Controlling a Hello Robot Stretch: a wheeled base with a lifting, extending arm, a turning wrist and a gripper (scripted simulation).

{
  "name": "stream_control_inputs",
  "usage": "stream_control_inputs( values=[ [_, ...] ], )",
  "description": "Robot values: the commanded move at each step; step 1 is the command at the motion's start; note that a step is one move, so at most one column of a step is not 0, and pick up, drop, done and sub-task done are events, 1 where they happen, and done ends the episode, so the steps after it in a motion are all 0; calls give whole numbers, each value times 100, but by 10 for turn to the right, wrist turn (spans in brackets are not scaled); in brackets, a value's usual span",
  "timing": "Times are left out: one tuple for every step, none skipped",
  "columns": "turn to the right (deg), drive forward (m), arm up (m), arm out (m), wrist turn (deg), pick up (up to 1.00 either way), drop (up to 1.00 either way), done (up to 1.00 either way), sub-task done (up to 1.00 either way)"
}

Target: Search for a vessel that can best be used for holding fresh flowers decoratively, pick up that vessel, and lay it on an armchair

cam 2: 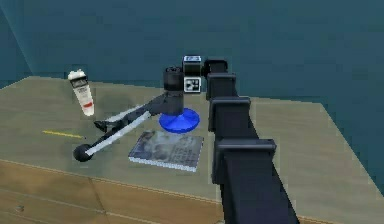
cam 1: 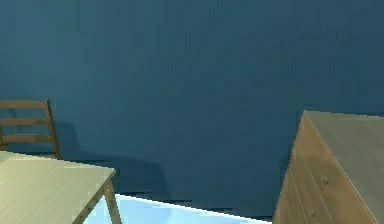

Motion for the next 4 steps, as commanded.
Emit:
stream_control_inputs(
  values=[
    [0,0,0,0,450,0,0,0,0],
    [0,0,0,0,420,0,0,0,0],
    [0,0,-10,0,0,0,0,0,0],
    [0,0,0,0,0,100,0,0,0]
  ],
)
